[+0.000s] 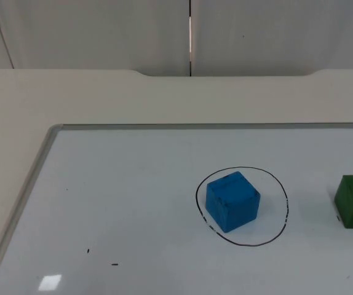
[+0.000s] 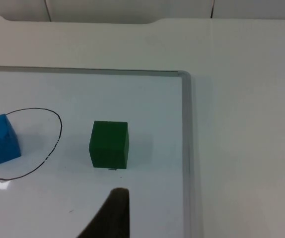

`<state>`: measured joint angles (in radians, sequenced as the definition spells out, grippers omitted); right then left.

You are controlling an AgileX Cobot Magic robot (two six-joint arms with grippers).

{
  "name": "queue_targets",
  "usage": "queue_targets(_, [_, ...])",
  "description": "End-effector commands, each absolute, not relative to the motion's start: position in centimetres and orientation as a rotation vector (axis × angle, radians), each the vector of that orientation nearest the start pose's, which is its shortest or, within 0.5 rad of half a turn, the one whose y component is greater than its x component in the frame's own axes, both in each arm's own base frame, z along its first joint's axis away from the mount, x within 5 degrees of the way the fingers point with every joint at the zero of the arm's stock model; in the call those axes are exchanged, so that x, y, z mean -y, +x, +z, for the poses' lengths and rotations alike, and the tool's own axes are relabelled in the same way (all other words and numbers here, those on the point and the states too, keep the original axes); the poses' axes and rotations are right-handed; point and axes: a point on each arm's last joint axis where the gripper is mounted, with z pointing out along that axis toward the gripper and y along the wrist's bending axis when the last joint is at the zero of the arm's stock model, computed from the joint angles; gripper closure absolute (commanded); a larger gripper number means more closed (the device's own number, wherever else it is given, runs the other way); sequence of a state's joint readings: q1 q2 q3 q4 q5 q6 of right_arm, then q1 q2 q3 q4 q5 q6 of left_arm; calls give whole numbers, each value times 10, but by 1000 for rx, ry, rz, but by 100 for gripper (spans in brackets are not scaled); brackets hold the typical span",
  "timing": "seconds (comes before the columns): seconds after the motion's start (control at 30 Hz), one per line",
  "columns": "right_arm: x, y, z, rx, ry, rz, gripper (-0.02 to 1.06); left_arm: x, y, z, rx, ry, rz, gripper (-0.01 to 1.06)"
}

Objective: Push the two cubes into the marked area.

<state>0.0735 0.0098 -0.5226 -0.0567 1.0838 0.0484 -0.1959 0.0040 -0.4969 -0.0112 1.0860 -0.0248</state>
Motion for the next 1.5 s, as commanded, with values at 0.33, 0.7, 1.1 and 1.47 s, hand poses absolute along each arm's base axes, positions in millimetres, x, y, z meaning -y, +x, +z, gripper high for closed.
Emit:
queue_targets(0.33, [2, 42, 311, -2250, -33, -19, 8, 1, -5, 274, -2062, 183, -164, 105])
queue_targets(0.7, [-3, 125, 300, -2427, -65, -42, 75, 1, -5, 274, -2062, 183, -164, 105])
queue_targets(1.1, [-9, 204, 242, -2628, -96, -43, 90, 1, -5, 274, -2062, 183, -164, 105])
queue_targets(1.47, [-13, 230, 199, -2775, -86, -23, 90, 1, -5, 274, -2062, 183, -164, 105])
